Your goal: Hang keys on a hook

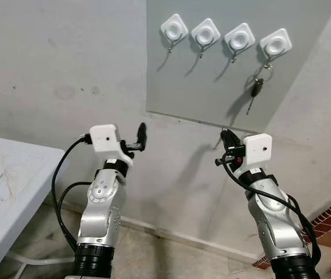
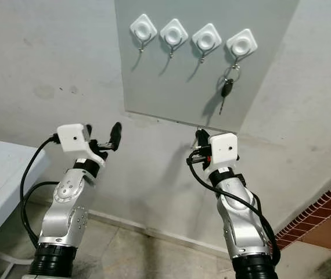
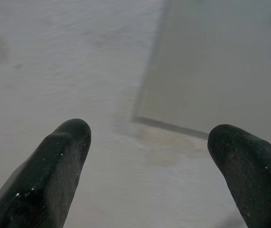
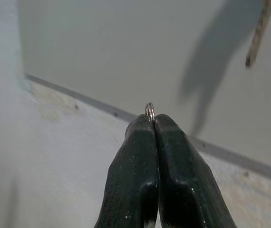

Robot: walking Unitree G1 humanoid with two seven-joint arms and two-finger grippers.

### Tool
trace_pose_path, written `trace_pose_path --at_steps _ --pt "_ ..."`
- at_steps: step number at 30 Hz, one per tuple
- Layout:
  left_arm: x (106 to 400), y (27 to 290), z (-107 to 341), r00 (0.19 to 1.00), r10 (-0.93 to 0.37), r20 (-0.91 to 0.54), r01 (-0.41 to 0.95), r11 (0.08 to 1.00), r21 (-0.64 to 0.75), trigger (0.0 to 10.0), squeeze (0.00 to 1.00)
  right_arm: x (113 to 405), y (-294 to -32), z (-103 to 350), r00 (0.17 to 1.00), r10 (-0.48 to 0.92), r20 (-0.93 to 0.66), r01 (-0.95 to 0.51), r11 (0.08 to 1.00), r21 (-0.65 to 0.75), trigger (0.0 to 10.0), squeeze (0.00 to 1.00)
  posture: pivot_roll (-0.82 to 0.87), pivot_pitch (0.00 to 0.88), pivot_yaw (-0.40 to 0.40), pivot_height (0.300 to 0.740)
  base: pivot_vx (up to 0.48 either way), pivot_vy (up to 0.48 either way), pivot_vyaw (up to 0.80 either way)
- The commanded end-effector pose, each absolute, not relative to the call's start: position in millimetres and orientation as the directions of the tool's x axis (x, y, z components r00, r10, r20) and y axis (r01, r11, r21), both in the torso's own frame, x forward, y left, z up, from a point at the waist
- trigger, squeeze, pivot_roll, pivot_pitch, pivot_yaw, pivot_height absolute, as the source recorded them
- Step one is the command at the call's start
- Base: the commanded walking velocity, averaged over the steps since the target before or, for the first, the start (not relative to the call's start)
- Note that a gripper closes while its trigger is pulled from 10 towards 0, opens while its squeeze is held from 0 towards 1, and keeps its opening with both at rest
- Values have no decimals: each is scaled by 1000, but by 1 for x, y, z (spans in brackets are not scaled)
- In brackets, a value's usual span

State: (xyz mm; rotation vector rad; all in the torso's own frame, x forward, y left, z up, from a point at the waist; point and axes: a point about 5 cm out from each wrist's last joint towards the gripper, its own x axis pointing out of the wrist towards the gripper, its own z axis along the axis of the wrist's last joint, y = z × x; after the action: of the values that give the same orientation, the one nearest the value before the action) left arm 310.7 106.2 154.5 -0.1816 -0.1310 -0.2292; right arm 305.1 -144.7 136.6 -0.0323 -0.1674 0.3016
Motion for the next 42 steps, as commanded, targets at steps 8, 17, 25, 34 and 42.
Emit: trace_pose_path --at_steps 8,17,25,34,42 --pt "307 82 178 895 -396 207 413 910 -47 10000 0 313 -123 182 828 467 311 -468 880 -77 10000 0 22 5 -50 740 0 0 0" --pt "305 70 197 840 -485 242 497 868 13 10000 0 323 -114 207 776 494 391 -506 859 -81 10000 0 23 0 -40 740 0 0 0" --pt "303 67 207 811 -525 259 533 845 45 10000 0 326 -117 220 762 481 433 -500 863 -79 10000 0 26 6 -37 740 0 0 0" --pt "299 62 223 772 -566 288 572 817 71 10000 0 321 -138 231 764 426 484 -466 884 -40 10000 0 9 12 -18 740 0 0 0" --pt "297 57 229 745 -600 291 604 792 86 10000 0 317 -138 248 716 425 554 -513 858 5 10000 0 3 16 -6 740 0 0 0"
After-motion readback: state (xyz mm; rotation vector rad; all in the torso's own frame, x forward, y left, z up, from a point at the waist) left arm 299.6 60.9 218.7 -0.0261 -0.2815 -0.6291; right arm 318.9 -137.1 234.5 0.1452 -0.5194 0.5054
